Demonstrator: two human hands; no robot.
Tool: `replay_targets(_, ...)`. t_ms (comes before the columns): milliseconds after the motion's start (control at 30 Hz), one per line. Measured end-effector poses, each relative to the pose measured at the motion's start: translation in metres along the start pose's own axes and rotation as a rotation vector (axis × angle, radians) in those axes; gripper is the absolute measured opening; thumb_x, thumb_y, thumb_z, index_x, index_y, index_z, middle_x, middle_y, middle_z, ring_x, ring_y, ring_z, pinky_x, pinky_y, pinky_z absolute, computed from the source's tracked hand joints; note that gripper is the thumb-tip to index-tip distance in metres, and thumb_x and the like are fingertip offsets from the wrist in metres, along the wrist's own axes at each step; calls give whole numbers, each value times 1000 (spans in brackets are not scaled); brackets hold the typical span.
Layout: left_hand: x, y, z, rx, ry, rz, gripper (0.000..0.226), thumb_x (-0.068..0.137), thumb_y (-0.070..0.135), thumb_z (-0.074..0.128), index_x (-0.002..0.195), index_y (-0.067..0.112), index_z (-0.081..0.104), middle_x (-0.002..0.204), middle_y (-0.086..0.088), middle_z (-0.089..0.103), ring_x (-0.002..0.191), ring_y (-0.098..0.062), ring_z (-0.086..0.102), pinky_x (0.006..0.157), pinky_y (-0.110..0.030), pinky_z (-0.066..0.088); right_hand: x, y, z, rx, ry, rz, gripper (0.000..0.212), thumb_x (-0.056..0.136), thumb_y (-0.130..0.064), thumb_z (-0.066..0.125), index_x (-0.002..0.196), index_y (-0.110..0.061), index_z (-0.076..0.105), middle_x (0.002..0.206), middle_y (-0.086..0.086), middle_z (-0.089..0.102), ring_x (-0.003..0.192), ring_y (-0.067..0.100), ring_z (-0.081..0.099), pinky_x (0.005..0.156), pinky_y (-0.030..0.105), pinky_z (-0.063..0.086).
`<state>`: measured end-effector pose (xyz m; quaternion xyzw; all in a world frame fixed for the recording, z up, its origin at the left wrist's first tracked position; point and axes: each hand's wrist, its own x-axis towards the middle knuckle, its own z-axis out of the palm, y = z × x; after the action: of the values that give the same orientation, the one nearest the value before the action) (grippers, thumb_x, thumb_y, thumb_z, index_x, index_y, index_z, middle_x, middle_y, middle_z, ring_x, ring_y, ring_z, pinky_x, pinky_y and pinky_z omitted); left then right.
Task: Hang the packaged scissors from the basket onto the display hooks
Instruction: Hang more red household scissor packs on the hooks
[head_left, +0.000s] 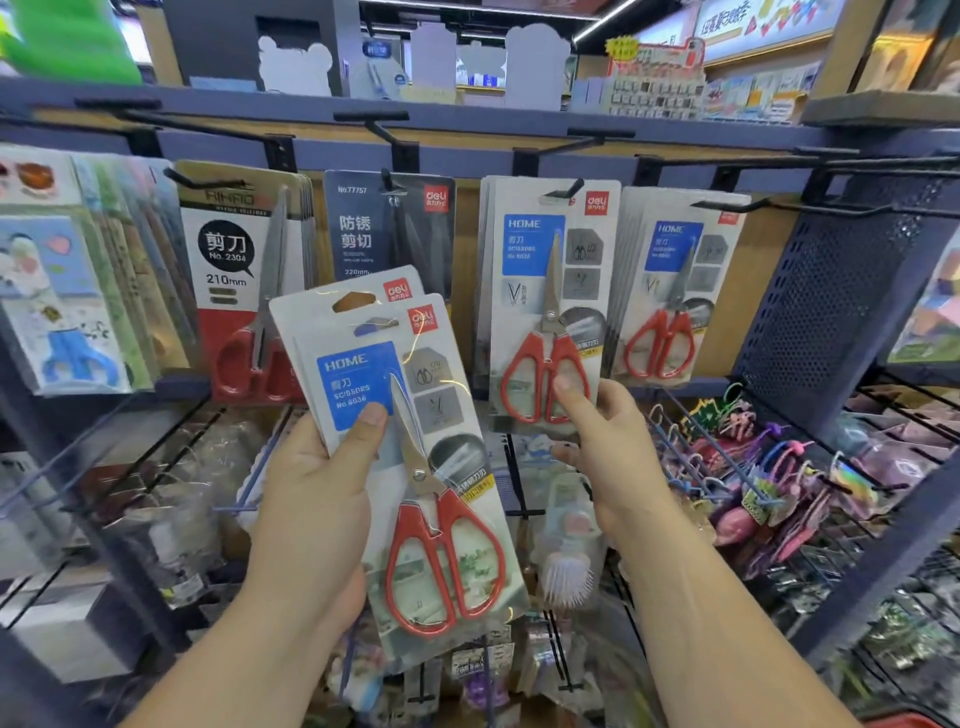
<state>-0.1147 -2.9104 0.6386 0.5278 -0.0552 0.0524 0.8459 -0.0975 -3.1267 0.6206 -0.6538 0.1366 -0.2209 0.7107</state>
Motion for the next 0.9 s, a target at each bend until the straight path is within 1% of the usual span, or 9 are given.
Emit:
replay_targets(100,-1,-1,1,-6,2,-6,23,105,17,56,122,21,70,111,6,81,96,-9,78,69,-20,60,-14,2,-1,-100,87,-8,56,95,-50,68,142,-28,46,128,-6,62,115,10,62,96,42,56)
replay_targets(167,-1,-3,2,-8,3,-12,23,105,17,56,122,21,71,113,5,81,99,-11,78,72,-24,62,-33,1,0,-148,106,-69,56,95,-50,67,144,-34,44,133,-8,58,114,3,59,99,38,53)
replay_targets(233,-1,-5,4,-1,2,-20,22,105,19,57,122,22,71,114,5,80,102,-15,77,78,-30,62,-55,-1,2,-160,-30,-128,53,89,-57,72,134,-41,50,127,-17,61,109,-4,61,96,32,54)
replay_targets(300,0,-6,8,-12,4,-27,21,105,19,56,120,22,70,112,4,81,102,-15,77,78,-29,61,-73,-1,7,-277,-281,-138,66,70,-62,83,127,-48,54,120,-27,64,109,-7,63,92,24,56)
replay_targets(367,0,-7,12,-40,8,-32,20,105,19,56,119,21,71,113,2,80,103,-17,77,83,-34,60,-83,3,11,-352,-414,-155,71,68,-46,94,125,-47,53,118,-31,66,108,-6,65,91,19,55)
replay_targets(433,0,-7,16,-61,0,-41,20,105,20,57,118,22,71,114,1,80,105,-18,76,88,-38,58,-85,7,12,-320,-386,-159,68,72,-32,95,124,-47,54,116,-29,68,108,-3,67,93,22,55)
replay_targets(600,-1,-7,18,-145,-78,-69,30,90,25,64,119,21,71,114,-2,80,98,-18,78,73,-30,64,-85,7,9,-173,-289,-200,47,77,-28,92,116,-39,67,111,-8,77,104,13,74,95,49,59)
replay_targets(733,-3,-13,17,-148,-91,-111,35,86,27,65,120,25,72,115,1,80,99,-17,78,84,-37,60,-84,6,7,-37,-198,-178,35,78,-35,87,106,-42,68,106,1,79,99,22,76,95,55,59)
replay_targets(900,-4,-19,16,-105,-49,-121,25,100,18,59,121,22,73,117,-2,80,108,-24,76,95,-44,55,-81,11,7,15,-175,-166,32,76,-34,84,102,-40,67,104,5,79,98,27,77,91,58,60)
